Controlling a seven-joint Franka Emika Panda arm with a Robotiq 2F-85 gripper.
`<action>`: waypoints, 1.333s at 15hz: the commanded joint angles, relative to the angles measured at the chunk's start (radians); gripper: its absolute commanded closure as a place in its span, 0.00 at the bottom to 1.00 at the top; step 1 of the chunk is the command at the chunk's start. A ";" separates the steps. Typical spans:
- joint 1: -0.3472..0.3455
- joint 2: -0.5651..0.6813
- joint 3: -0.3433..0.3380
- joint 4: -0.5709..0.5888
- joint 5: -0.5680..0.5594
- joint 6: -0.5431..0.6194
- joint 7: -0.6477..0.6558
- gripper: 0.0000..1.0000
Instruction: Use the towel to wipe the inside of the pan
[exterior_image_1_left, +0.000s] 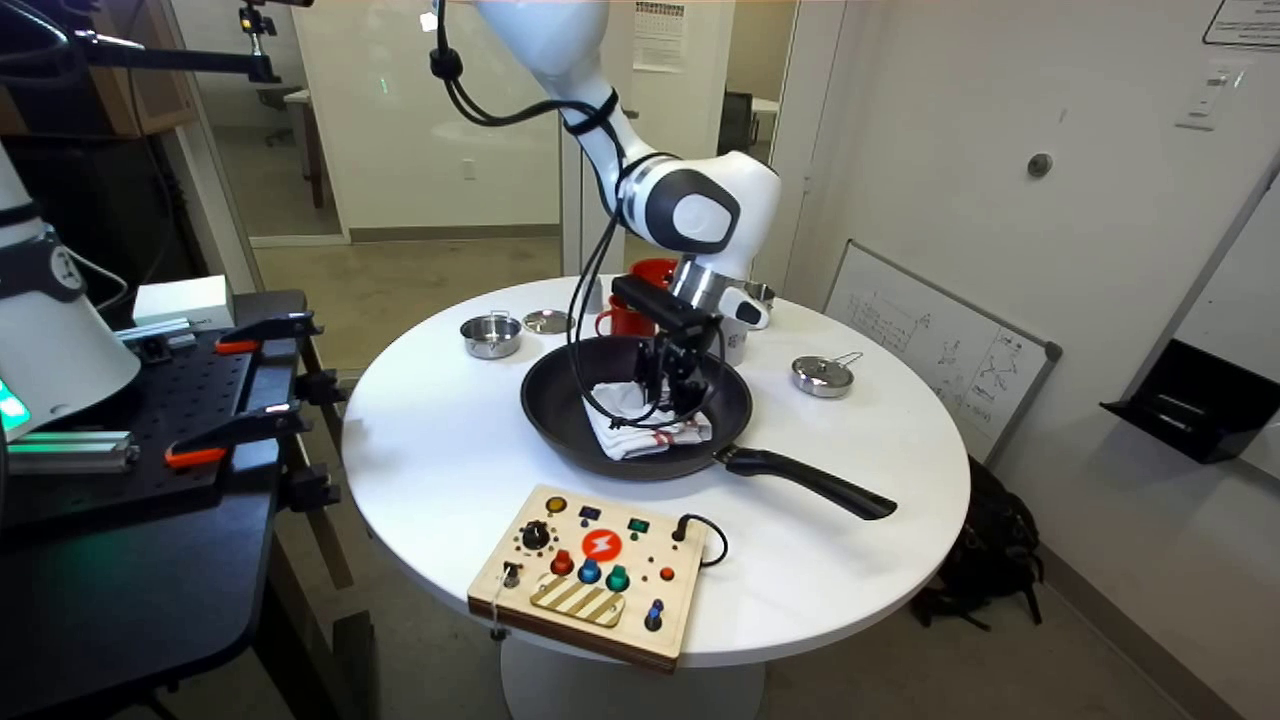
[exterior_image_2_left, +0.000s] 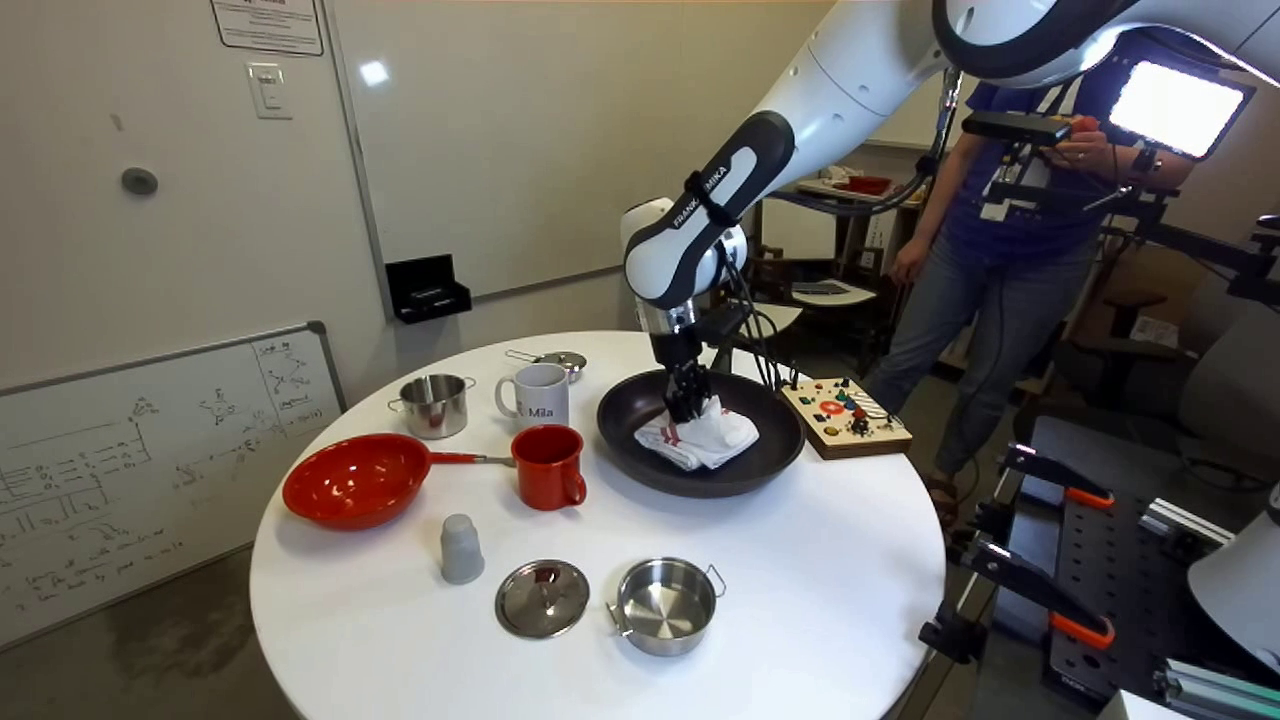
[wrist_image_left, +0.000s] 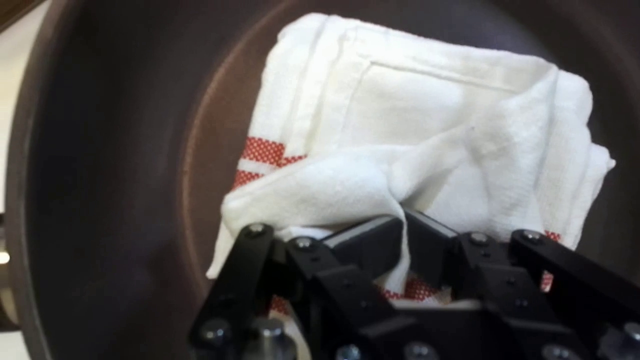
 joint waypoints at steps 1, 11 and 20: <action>0.007 -0.007 0.004 -0.003 0.016 -0.010 -0.002 0.98; 0.042 -0.069 0.004 -0.114 0.030 0.058 0.088 0.99; 0.062 -0.140 -0.008 -0.237 0.027 0.126 0.166 0.48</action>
